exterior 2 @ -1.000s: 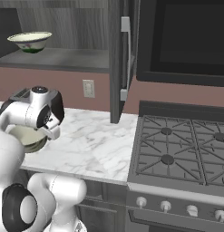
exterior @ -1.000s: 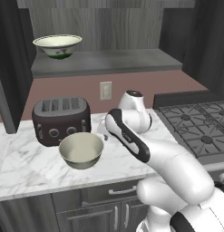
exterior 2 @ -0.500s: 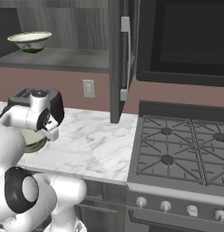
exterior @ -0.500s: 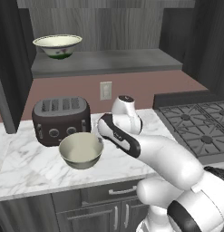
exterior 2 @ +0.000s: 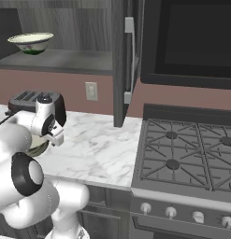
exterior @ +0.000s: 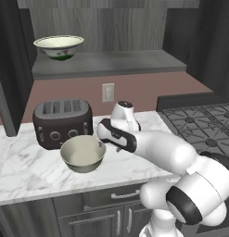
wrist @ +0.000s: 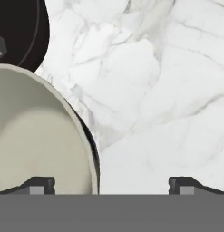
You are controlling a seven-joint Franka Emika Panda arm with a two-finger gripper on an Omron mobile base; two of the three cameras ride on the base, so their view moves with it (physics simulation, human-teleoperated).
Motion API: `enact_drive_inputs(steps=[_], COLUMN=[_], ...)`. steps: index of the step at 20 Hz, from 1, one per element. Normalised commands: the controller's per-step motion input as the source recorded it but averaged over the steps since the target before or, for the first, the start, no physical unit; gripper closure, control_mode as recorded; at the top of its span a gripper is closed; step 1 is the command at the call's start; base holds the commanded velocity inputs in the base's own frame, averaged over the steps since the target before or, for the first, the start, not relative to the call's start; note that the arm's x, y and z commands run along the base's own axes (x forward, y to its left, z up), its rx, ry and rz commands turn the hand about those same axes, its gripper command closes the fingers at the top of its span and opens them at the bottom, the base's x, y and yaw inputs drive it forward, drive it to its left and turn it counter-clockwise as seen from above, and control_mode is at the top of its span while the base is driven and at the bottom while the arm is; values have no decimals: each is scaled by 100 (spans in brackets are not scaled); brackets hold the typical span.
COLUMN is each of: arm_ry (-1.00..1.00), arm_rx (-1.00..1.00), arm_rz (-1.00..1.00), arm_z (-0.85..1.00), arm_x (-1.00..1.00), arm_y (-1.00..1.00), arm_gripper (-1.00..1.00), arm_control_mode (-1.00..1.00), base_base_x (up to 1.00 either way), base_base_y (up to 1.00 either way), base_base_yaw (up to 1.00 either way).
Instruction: Open the cabinet. Pick the bowls from the counter and place them in the cabinet. Then close the cabinet.
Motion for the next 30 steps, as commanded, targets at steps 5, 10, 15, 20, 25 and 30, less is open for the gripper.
enact_drive_inputs(steps=[5,10,15,20,25,30], arm_ry=[0,0,0,0,0,0], arm_rx=[-1,-2,-1,-3,-4,-2], arm_rz=[0,0,0,0,0,0], arm_z=[-19,-18,-22,-24,-15,-24], arm_x=[21,18,12,2,0,0], arm_y=[19,20,17,31,35,30], arm_gripper=[-100,-100,-100,100,100,100], arm_control_mode=[-100,-100,-100,-100,-100,-100], base_base_x=[0,0,0,0,0,0], base_base_y=[0,0,0,0,0,0], base_base_yaw=[0,0,0,0,0,0])
